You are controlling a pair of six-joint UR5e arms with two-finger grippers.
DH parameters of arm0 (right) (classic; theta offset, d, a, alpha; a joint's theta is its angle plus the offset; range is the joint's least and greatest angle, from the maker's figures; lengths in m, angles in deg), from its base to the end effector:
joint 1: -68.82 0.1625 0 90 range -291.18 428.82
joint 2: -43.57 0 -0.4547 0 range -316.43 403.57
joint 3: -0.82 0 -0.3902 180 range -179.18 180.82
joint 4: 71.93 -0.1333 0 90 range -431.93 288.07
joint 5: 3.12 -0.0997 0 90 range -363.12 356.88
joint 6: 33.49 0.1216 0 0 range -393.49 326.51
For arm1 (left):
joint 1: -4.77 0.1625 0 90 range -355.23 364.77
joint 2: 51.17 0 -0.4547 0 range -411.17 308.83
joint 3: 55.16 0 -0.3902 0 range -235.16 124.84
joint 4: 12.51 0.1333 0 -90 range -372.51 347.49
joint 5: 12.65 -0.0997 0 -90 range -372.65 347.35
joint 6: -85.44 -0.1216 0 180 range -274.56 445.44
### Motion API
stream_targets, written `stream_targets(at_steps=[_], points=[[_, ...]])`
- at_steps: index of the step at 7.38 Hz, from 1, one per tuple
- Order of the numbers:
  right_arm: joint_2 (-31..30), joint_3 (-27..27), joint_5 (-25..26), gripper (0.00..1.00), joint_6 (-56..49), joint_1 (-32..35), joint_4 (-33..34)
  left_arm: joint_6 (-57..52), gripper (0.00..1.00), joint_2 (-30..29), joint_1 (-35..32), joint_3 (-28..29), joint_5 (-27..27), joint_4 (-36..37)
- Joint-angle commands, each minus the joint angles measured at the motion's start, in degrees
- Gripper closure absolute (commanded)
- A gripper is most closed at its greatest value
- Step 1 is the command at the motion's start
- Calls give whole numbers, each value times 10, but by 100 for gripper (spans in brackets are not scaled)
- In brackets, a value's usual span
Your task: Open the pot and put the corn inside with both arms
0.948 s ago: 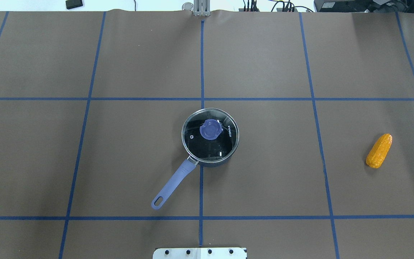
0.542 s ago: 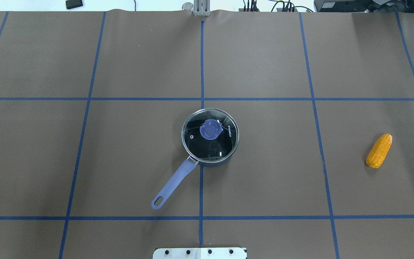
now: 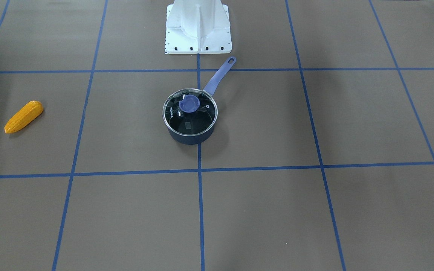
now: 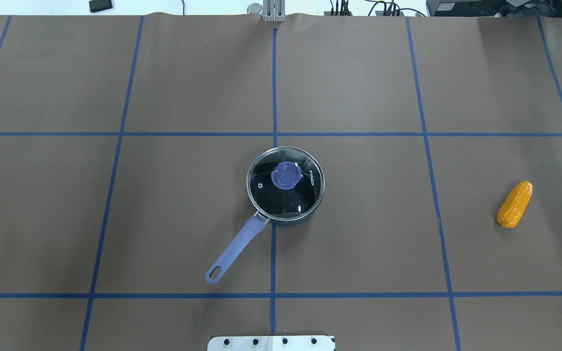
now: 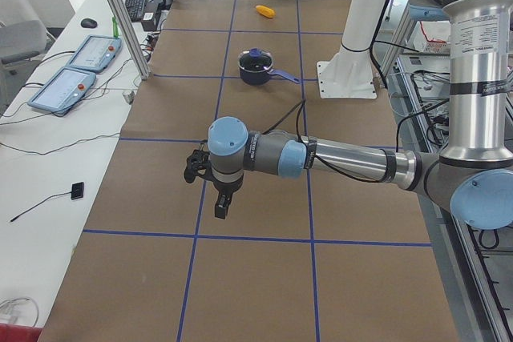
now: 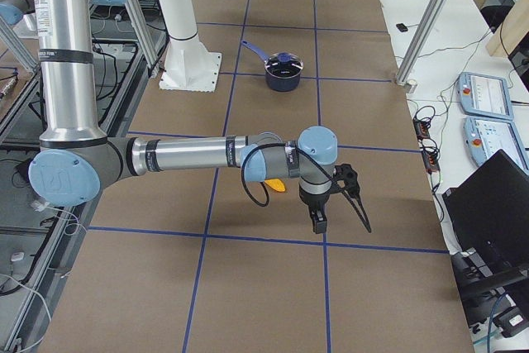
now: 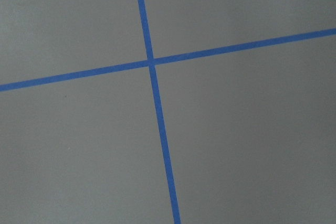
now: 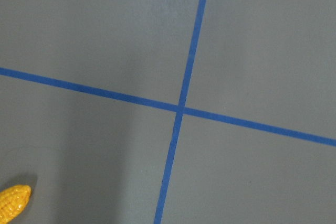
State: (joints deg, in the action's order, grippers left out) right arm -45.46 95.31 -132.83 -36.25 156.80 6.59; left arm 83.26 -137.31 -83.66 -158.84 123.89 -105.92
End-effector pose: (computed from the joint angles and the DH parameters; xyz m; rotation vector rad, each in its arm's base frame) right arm 0.0373 -0.5204 0.6404 0.2884 -0.6868 -0.1820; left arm -0.0321 -0.4711 0.6082 0.2225 0.8080 0.1553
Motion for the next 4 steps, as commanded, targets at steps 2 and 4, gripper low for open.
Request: stream_targets(at_steps=[2, 4], points=[[7, 7, 6, 0, 11, -18, -89, 2, 1, -26, 0, 3, 21, -83], [9, 17, 3, 0, 15, -24, -89, 10, 1, -45, 23, -4, 36, -141]])
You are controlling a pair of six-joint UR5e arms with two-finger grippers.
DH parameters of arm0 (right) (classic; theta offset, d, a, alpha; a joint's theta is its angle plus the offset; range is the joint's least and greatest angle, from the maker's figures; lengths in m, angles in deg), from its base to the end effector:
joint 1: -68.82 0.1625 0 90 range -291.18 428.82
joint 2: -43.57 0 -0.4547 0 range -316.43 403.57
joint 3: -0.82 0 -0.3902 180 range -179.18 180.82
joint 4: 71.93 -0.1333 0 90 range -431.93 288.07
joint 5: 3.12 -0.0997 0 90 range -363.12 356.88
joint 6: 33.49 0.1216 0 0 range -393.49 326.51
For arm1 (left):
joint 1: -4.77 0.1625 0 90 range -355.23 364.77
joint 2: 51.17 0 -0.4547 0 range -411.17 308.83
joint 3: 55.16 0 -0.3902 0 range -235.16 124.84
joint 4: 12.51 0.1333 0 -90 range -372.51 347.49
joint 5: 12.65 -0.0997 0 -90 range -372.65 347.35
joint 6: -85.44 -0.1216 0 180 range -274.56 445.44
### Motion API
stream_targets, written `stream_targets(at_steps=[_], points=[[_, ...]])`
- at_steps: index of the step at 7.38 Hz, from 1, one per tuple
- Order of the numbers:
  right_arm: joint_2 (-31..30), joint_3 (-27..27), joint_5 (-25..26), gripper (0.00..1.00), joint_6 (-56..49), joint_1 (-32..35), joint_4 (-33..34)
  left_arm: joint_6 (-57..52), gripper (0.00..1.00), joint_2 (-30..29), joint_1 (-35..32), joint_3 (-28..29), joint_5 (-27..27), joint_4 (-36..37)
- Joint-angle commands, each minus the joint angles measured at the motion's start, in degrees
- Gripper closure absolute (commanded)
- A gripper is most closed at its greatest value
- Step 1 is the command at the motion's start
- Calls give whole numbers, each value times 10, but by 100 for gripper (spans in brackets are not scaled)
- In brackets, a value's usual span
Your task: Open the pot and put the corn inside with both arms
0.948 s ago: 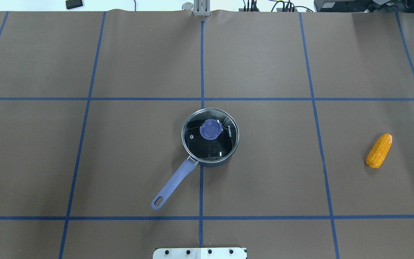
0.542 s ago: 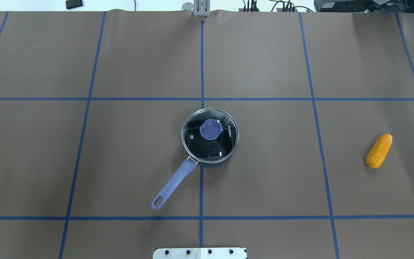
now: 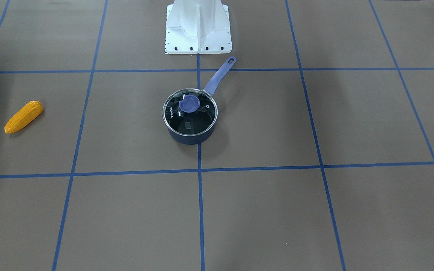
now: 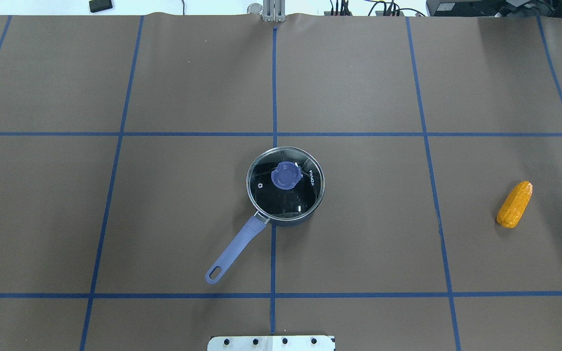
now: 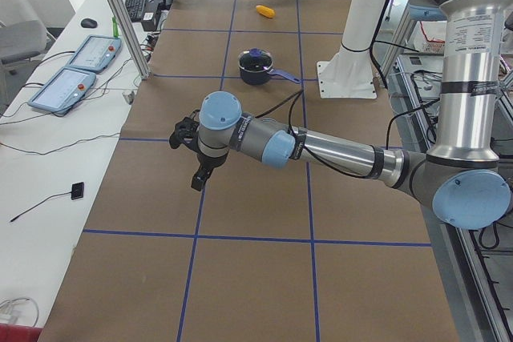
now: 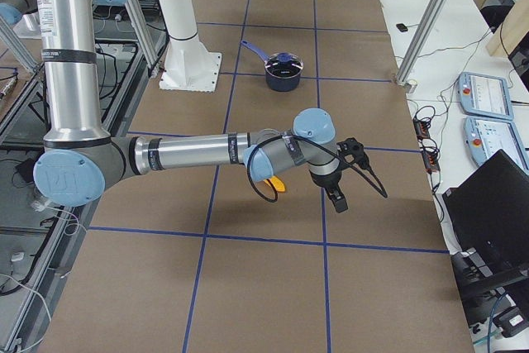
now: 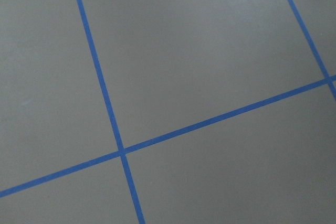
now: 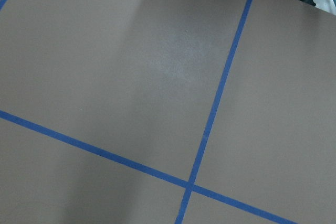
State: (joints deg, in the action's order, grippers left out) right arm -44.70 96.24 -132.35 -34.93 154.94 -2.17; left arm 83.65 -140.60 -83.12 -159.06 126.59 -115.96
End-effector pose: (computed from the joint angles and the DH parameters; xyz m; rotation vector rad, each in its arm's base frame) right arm 0.0202 -0.5353 0.6062 0.4454 -0.6821 -0.2513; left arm -0.0228 -0.5011 0.5532 0.4363 0.8457 0.2636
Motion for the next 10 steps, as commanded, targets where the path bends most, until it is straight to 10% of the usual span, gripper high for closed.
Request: stream_targets(at_steps=[1, 4, 10], points=[[1, 9, -2, 0, 4, -8, -2, 60, 1, -39, 44, -3, 8, -47], [-1, 6, -2, 0, 41, -17, -2, 324, 0, -115, 192, -32, -82, -52], [-15, 4, -2, 0, 81, -19, -2, 580, 0, -378, 444, -20, -245, 180]])
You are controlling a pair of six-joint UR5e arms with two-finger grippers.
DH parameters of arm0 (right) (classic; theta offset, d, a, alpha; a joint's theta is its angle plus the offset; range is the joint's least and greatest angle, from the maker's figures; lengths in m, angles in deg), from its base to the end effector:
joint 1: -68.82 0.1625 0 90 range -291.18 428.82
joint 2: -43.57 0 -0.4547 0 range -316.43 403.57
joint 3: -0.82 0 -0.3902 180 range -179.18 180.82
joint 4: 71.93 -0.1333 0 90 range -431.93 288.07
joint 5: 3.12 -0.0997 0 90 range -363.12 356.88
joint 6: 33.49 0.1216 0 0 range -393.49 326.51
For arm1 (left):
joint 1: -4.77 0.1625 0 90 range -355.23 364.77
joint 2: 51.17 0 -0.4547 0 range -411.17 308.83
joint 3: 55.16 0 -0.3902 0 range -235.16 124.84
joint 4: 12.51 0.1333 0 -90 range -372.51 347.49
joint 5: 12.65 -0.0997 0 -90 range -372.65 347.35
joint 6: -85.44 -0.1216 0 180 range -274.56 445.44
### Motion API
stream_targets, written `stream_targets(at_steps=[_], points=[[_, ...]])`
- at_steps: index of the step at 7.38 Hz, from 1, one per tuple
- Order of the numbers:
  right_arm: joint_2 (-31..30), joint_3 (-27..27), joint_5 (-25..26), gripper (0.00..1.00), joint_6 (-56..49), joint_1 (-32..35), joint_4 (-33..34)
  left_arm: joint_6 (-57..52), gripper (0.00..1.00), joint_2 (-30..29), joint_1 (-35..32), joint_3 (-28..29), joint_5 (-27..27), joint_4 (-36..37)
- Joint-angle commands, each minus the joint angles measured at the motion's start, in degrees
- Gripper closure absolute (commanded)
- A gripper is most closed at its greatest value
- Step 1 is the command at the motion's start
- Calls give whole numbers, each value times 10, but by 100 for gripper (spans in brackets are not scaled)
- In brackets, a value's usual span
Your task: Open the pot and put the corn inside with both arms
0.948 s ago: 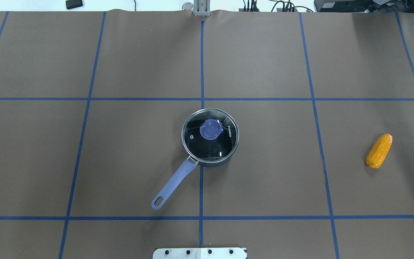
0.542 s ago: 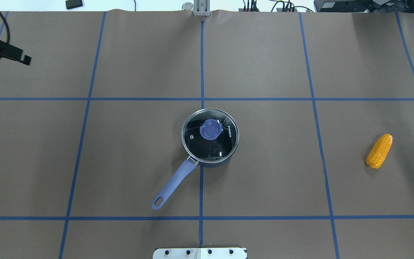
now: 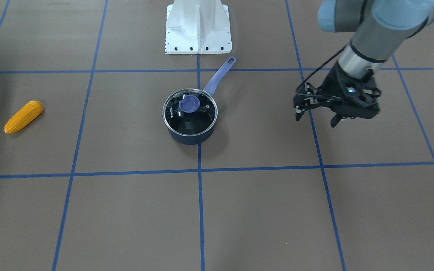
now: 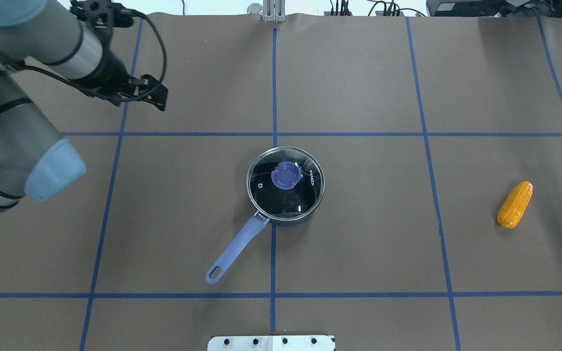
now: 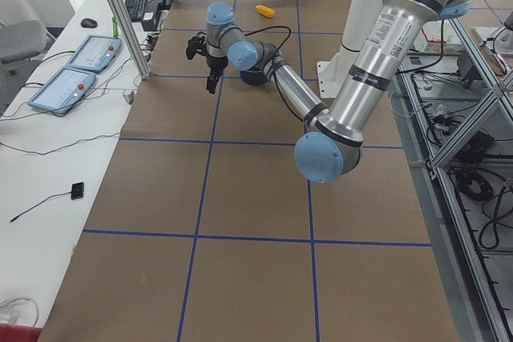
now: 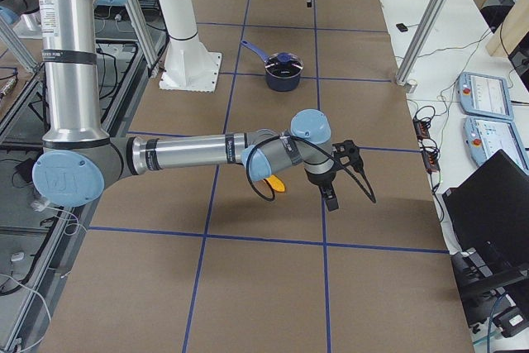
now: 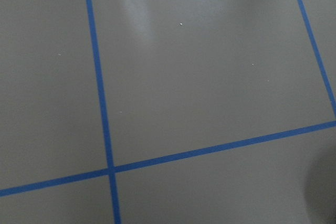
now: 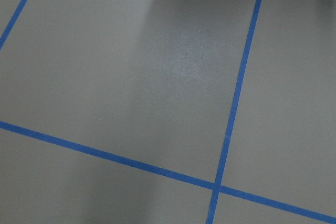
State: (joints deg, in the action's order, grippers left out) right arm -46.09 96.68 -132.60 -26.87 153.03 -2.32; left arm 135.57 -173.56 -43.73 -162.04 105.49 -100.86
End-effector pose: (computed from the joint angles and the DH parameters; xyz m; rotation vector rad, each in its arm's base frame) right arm 0.0031 -0.5248 0.6144 0.3697 -0.7205 -0.1462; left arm 0.3702 -0.5331 0.2494 0.2354 0.9044 0.0645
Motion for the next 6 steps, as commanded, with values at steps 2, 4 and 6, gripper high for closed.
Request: stream_targets(at_steps=[2, 4, 6], points=[[-1, -1, 0, 0, 0, 0, 0, 141, 0, -144, 123, 27, -95, 129], [-5, 0, -1, 0, 0, 0, 0, 214, 1, -225, 175, 111, -140, 129], [-8, 0, -1, 0, -1, 0, 0, 252, 1, -273, 205, 186, -163, 121]])
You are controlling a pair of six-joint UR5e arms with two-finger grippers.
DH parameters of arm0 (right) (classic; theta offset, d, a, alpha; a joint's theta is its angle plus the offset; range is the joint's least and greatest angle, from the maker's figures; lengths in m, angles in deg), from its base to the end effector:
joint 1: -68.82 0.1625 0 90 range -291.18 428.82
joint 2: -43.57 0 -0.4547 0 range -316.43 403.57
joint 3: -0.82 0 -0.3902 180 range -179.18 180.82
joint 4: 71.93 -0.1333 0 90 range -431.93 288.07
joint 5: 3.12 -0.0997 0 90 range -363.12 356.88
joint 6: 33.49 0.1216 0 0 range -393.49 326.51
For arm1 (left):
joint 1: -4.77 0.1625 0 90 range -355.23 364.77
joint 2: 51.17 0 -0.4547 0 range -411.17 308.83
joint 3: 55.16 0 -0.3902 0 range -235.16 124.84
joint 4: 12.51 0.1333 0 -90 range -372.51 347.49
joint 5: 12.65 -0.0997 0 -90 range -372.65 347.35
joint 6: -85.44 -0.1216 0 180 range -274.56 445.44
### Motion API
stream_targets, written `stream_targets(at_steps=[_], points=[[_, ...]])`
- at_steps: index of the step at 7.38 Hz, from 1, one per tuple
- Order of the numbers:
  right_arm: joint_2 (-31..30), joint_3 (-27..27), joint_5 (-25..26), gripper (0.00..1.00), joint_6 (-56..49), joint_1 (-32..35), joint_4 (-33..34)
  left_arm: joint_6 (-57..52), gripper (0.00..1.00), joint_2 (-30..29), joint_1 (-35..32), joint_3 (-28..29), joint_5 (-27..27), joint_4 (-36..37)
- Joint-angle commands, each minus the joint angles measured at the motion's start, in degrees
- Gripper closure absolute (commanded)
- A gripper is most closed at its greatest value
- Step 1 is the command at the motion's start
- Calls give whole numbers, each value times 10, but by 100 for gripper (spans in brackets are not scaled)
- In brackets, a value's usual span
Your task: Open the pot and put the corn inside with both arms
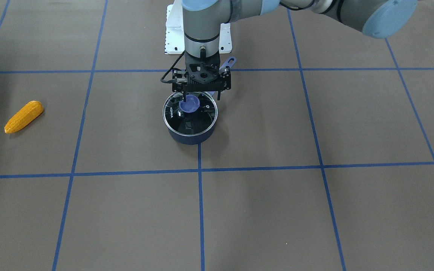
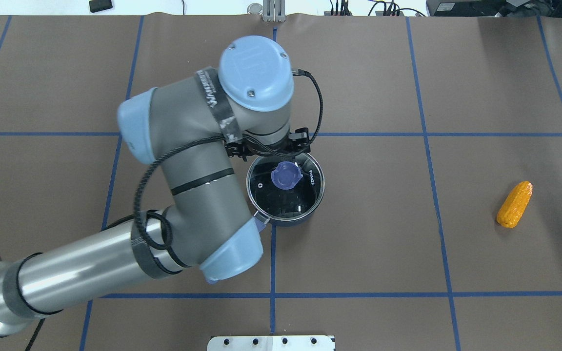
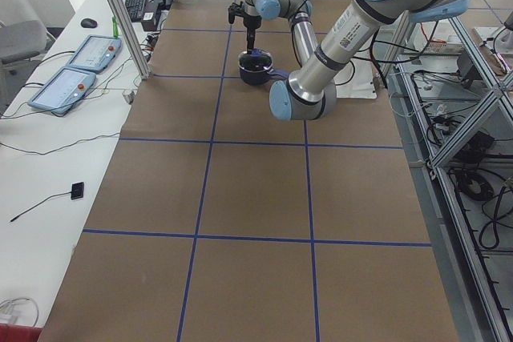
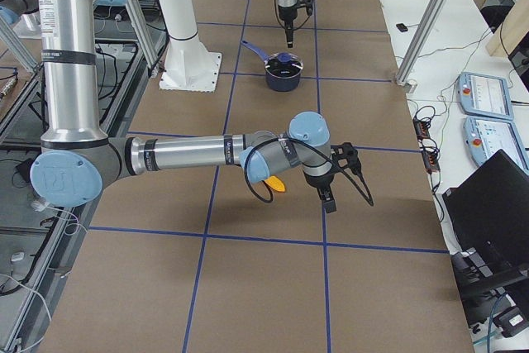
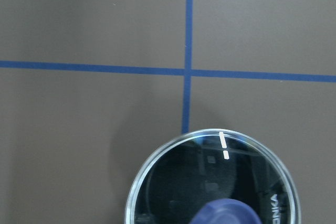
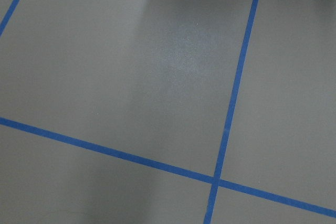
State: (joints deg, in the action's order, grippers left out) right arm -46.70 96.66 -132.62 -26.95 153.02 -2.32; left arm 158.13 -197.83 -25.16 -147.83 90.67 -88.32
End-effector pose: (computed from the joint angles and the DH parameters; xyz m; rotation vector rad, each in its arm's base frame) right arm 0.0034 -0.5199 0.6200 0.3595 -0.7201 -0.1439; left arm 0.5828 -0.4570 0.0896 0.1124 0.8070 -0.1164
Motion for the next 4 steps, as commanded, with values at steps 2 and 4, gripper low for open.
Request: stream_targets(at_steps=[2, 4], points=[[-6, 0, 0, 0, -2, 0, 0, 29, 1, -25, 42, 56, -32, -24], [-6, 0, 0, 0, -2, 0, 0, 25, 1, -22, 41, 58, -33, -27]])
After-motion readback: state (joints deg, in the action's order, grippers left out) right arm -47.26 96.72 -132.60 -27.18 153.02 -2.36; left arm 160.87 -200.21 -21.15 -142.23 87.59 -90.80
